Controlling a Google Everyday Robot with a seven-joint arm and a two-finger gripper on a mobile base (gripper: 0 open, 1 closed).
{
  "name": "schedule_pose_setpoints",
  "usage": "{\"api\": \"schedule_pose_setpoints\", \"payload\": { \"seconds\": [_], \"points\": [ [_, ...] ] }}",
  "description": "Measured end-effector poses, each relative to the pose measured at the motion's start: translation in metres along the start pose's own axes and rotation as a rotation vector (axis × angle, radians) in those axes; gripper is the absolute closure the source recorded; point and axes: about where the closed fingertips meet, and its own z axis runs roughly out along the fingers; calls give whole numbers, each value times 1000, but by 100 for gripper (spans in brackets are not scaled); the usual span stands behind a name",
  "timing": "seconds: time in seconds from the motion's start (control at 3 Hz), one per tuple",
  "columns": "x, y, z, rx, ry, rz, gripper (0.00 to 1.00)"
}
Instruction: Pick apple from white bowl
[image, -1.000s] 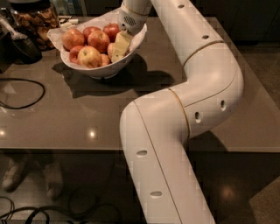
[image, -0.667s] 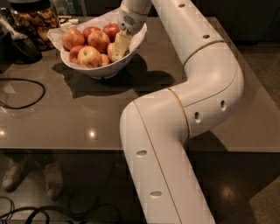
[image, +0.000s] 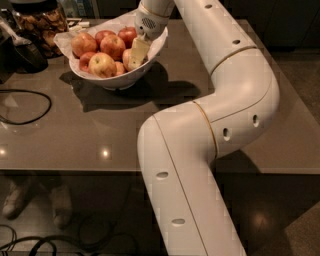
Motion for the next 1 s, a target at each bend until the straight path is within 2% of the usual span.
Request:
{"api": "schedule_pose_setpoints", "payload": {
  "seconds": [0.33, 0.67, 1.0],
  "points": [
    [0, 0, 0, 0, 0, 0, 100],
    [-11, -7, -5, 38, -35, -12, 100],
    [-27, 3, -45, 84, -99, -55, 100]
  ]
}}
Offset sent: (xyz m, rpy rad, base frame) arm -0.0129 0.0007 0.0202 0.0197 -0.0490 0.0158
